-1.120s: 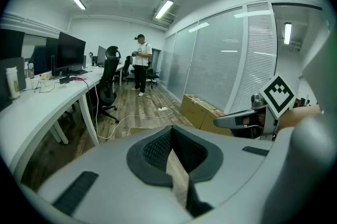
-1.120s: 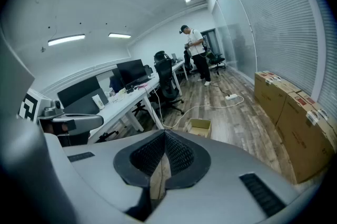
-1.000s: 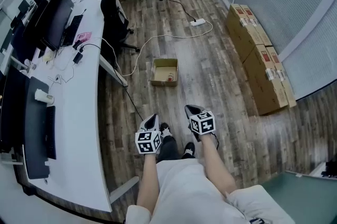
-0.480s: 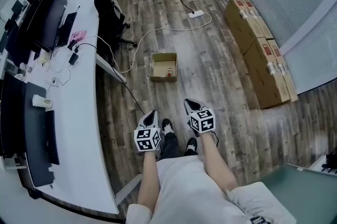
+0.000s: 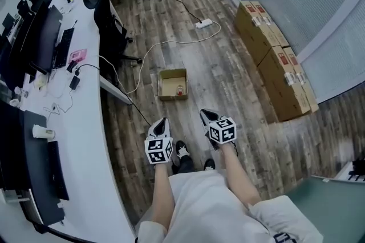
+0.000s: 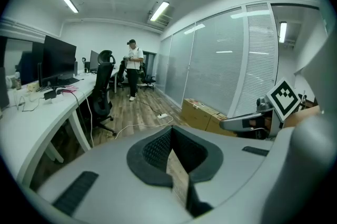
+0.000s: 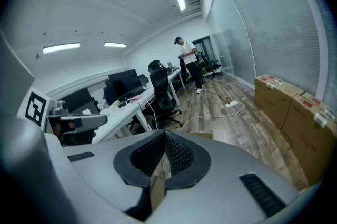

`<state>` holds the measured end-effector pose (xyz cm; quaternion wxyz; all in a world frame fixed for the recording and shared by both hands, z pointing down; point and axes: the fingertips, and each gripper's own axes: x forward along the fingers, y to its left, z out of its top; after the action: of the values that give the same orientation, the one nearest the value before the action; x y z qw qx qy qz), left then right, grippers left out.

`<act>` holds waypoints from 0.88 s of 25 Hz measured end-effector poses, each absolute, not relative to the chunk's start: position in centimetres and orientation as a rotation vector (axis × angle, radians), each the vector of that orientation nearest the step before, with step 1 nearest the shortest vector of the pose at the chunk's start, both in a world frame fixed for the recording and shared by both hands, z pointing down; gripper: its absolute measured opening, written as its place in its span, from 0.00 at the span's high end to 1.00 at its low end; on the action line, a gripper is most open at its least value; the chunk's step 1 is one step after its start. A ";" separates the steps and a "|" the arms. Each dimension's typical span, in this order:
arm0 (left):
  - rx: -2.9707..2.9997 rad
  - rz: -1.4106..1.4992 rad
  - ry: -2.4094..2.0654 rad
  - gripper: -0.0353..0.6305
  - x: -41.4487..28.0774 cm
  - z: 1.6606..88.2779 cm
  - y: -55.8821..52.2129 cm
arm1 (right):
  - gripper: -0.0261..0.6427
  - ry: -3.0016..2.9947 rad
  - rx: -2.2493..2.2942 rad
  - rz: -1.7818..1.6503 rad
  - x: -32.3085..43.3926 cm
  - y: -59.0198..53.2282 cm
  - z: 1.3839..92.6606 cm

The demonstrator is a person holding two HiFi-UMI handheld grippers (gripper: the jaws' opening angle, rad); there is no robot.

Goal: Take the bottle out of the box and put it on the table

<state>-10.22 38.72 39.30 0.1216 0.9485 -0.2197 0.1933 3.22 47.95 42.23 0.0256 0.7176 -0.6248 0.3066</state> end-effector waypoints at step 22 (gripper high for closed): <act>2.751 0.461 -0.465 0.93 -8.9 41.0 25.4 | 0.90 -1.907 2.352 1.113 4.3 39.0 44.7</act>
<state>-8.89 25.35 41.02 0.1564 0.9608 -0.1626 0.1611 4.34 39.02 44.70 -0.0423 0.7285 -0.5905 0.3448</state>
